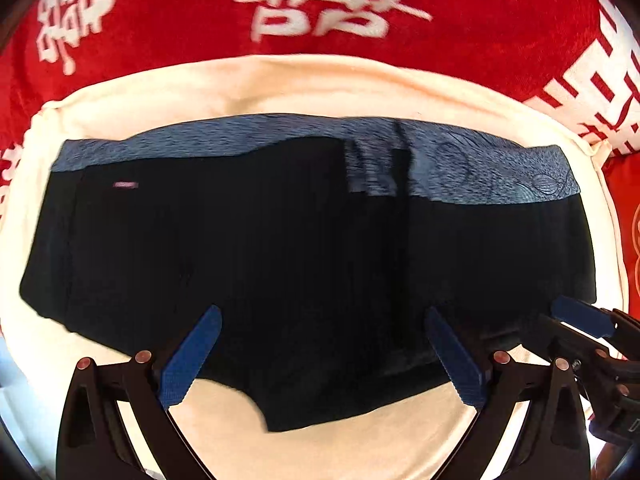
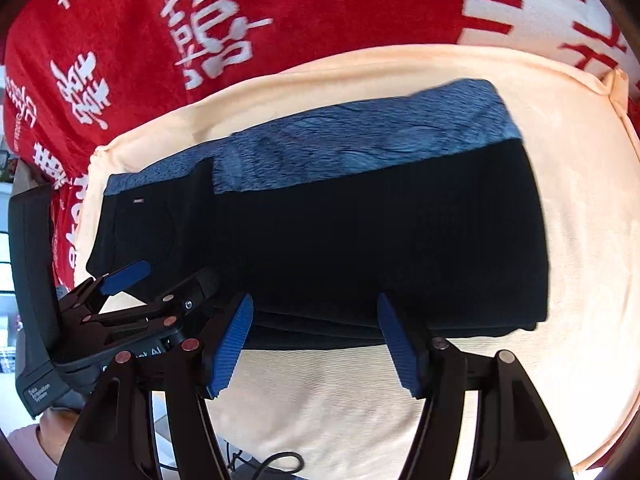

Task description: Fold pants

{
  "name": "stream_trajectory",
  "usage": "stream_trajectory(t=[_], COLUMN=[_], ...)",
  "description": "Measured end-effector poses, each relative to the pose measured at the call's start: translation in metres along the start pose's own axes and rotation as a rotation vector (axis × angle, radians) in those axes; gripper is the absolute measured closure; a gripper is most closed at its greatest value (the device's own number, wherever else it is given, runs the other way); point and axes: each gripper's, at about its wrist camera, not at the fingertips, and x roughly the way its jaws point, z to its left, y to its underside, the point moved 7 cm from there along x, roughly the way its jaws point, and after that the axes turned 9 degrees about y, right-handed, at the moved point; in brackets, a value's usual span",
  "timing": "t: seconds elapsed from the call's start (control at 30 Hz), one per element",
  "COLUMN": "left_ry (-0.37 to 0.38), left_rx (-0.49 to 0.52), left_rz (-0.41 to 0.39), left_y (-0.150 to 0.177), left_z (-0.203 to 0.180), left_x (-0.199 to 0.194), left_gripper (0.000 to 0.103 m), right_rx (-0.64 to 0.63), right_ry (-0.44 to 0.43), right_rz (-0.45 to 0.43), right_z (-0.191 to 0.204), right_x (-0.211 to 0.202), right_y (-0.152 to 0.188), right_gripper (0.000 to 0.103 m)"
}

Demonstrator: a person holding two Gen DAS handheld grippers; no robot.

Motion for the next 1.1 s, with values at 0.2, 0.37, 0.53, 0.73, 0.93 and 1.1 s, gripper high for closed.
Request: stream_trajectory(t=[0.2, 0.37, 0.53, 0.73, 0.93, 1.1], left_ry=[-0.024, -0.060, -0.049, -0.010, -0.006, -0.011], left_rx=[-0.089, -0.174, -0.233, -0.255, -0.259, -0.265], left_rz=[-0.018, -0.024, -0.035, -0.045, -0.044, -0.042], left_y=[0.021, 0.039, 0.056, 0.067, 0.072, 0.070], left_z=[0.063, 0.113, 0.146, 0.156, 0.157, 0.165], left_x=[-0.020, -0.033, -0.042, -0.040, -0.038, -0.037], left_gripper=[0.001, 0.001, 0.001, 0.001, 0.001, 0.001], right_rx=[-0.110, -0.209, -0.220, -0.220, -0.193, -0.306], right_ry=[0.014, 0.196, 0.186, 0.058, 0.047, 0.083], right_rz=[-0.014, 0.082, 0.067, 0.125, 0.144, 0.085], right_z=[0.053, 0.072, 0.073, 0.091, 0.101, 0.112], right_x=[0.010, 0.046, 0.042, 0.055, 0.058, 0.032], right_y=[-0.023, -0.025, -0.022, -0.014, 0.000, 0.010], right_gripper=[0.034, 0.048, 0.082, 0.093, 0.092, 0.066])
